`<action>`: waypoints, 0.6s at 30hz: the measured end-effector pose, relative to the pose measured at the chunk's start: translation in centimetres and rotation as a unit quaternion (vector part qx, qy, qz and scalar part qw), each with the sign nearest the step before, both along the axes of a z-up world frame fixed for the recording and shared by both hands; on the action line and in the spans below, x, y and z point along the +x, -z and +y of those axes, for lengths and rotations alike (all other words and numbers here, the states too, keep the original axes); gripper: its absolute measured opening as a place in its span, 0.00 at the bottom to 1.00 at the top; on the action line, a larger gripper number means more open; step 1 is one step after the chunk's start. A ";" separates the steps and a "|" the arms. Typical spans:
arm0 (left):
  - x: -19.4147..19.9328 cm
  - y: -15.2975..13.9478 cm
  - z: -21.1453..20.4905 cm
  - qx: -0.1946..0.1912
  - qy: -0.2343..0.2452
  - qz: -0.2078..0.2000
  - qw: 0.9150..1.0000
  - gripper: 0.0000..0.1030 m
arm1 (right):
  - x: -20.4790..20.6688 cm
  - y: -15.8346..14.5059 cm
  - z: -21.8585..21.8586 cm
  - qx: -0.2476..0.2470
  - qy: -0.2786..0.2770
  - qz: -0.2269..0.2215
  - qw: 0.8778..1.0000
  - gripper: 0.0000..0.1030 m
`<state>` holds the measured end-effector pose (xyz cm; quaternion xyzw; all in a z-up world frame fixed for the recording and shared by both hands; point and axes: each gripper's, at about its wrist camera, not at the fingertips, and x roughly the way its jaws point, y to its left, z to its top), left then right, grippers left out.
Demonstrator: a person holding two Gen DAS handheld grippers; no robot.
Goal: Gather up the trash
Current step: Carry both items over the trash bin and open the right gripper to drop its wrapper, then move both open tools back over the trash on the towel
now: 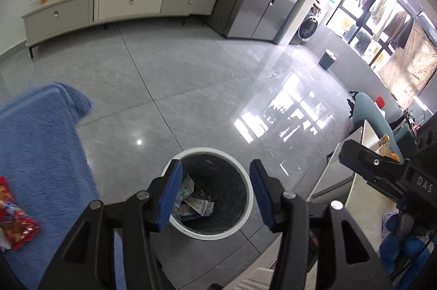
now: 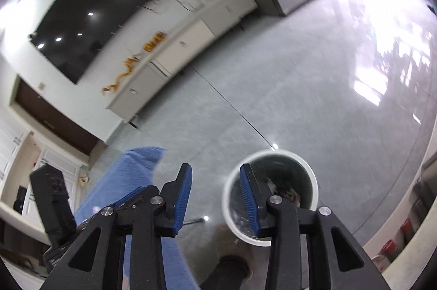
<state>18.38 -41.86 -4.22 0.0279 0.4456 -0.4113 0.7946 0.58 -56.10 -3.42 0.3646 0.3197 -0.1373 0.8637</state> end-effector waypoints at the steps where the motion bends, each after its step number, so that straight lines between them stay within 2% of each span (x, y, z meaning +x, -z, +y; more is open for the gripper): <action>1: -0.1 -0.7 0.3 -0.002 -0.003 -0.006 1.000 0.48 | -0.5 -1.4 0.6 -0.008 -0.006 -0.012 1.000 0.34; 4: -1.0 -3.4 2.1 -0.011 -0.014 -0.031 0.999 0.48 | -1.7 -3.8 2.2 -0.023 -0.020 -0.033 0.999 0.35; 12: -4.0 -9.2 6.7 -0.032 -0.044 -0.097 0.994 0.48 | -3.1 -7.8 5.7 -0.049 -0.045 -0.065 0.996 0.36; 18: -6.4 -12.1 10.5 -0.047 -0.064 -0.135 0.988 0.49 | -4.9 -10.7 8.6 -0.087 -0.058 -0.089 0.991 0.42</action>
